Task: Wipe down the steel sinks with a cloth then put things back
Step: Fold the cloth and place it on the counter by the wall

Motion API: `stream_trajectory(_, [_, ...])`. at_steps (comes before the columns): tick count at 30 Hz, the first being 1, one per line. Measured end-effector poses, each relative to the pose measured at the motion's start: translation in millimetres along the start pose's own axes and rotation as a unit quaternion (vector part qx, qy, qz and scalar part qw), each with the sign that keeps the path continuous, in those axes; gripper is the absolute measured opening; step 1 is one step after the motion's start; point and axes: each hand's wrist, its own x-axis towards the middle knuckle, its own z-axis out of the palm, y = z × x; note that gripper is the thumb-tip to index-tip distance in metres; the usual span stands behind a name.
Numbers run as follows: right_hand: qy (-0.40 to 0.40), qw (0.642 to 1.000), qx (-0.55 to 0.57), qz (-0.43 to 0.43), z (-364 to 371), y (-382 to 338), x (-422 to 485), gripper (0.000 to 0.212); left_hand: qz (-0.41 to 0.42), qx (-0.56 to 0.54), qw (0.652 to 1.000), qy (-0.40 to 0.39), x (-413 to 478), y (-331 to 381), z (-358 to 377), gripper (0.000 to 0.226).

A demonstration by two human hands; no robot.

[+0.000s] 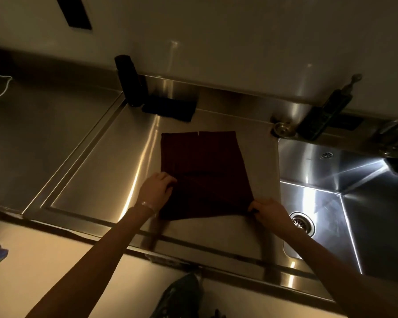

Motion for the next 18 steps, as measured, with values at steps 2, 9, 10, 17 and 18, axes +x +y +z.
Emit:
stream_trajectory(2, [-0.027,0.999,0.045,-0.004,-3,1,2,0.020,0.035,0.073,0.995,-0.056,24,1,1,0.046])
stream_trajectory(9, [-0.123,0.989,0.061,-0.057,-18,9,2,0.016,0.218,0.241,0.929,-0.174,50,10,11,0.031])
stream_trajectory(10, [-0.121,0.990,0.051,-0.057,-18,11,0,0.017,0.249,0.228,0.932,-0.129,46,7,12,0.022])
stream_trajectory(17, [-0.124,0.987,-0.014,-0.097,-14,13,-1,0.018,0.138,0.184,0.955,-0.187,4,-5,8,0.032])
stream_trajectory(18, [-0.127,0.986,-0.024,-0.106,-13,14,1,0.019,0.132,0.187,0.954,-0.193,0,-4,8,0.029])
